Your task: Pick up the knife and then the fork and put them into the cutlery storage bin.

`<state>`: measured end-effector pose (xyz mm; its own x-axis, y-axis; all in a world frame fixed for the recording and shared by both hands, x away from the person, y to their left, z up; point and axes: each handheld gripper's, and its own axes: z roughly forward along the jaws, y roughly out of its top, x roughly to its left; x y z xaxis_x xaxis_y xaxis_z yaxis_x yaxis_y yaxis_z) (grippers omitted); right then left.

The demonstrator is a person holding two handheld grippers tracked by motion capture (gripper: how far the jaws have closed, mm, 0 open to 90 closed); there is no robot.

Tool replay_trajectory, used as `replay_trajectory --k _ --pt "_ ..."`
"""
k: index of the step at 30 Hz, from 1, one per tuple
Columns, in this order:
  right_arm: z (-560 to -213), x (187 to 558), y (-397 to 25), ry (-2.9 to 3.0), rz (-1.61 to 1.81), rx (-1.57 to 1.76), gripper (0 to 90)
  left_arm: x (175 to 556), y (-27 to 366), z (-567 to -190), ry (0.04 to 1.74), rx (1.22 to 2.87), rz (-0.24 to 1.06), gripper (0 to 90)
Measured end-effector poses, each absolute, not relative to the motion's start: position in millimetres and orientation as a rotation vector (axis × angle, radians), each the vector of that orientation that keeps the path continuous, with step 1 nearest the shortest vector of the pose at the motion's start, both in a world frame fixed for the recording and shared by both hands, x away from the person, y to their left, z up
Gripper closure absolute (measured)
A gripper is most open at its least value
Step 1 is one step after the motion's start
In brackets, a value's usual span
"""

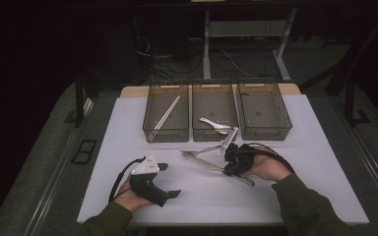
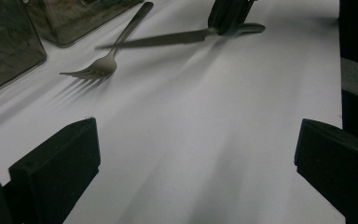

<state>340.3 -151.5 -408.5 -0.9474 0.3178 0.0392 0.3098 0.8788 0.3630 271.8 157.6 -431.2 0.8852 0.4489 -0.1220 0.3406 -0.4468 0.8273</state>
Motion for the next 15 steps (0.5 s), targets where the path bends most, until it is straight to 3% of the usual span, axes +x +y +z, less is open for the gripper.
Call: replay_trajectory --k 15 --pt "-389 343 -187 2.876 0.908 0.655 79.9 278 161 -431 0.57 2.049 0.17 0.0"
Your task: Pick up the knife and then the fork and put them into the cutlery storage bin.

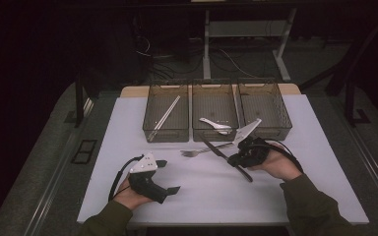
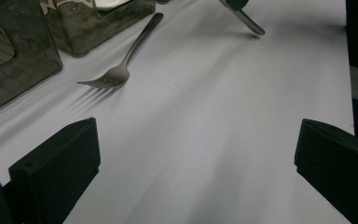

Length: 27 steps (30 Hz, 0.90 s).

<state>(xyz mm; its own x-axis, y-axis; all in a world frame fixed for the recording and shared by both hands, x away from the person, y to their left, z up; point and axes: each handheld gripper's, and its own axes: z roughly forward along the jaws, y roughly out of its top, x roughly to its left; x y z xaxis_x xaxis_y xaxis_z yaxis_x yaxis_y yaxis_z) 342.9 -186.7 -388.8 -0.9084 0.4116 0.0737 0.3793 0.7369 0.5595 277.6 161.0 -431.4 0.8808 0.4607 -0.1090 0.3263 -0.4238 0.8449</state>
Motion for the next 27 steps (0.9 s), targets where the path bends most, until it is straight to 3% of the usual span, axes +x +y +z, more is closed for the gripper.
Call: replay_trajectory --k 27 --pt "-343 359 -263 2.492 1.272 0.984 80.0 277 161 -432 0.568 2.04 0.167 0.0"
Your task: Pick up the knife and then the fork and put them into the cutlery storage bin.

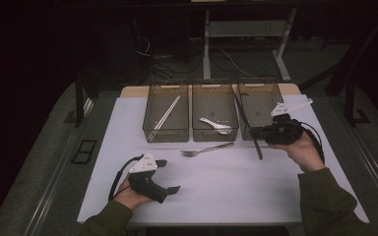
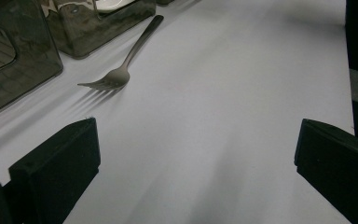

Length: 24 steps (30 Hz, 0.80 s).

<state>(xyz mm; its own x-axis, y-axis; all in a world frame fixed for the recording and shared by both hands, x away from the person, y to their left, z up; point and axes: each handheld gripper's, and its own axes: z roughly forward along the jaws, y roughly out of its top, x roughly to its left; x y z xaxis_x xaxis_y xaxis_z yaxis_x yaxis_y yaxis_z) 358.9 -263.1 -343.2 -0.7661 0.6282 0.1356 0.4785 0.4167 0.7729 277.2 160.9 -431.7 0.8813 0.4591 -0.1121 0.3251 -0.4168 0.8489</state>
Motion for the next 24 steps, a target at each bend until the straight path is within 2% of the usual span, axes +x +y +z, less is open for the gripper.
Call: replay_trajectory --k 12,24 --pt "-320 392 -293 2.297 1.224 1.126 80.0 277 161 -432 0.567 2.041 0.166 0.0" --pt "-315 437 -308 2.19 1.074 1.221 80.0 277 161 -432 0.564 2.043 0.164 0.0"
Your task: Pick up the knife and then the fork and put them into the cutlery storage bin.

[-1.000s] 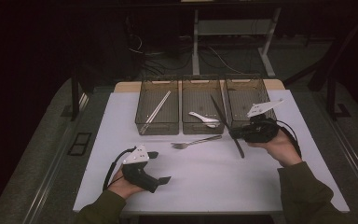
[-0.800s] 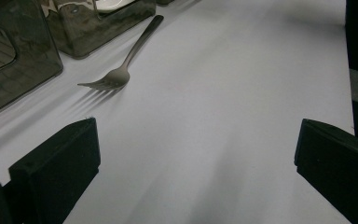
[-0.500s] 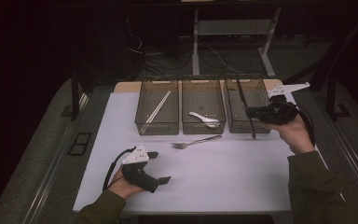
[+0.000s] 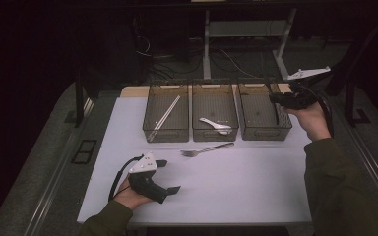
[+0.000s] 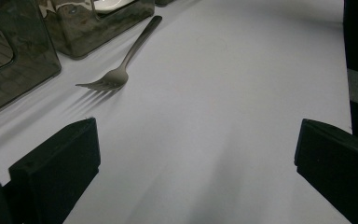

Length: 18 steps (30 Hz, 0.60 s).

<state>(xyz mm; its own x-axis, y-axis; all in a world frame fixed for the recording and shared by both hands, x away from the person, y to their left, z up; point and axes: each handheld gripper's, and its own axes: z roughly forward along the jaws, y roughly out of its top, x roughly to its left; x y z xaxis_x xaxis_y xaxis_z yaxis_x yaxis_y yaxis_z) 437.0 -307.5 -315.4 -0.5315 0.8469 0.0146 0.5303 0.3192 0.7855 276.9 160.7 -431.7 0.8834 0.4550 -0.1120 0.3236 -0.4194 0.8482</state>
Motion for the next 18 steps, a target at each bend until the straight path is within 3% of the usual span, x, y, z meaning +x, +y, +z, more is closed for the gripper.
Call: replay_trajectory --k 18 --pt "-373 465 -315 2.265 0.804 1.332 79.9 276 160 -432 0.559 2.044 0.158 0.0"
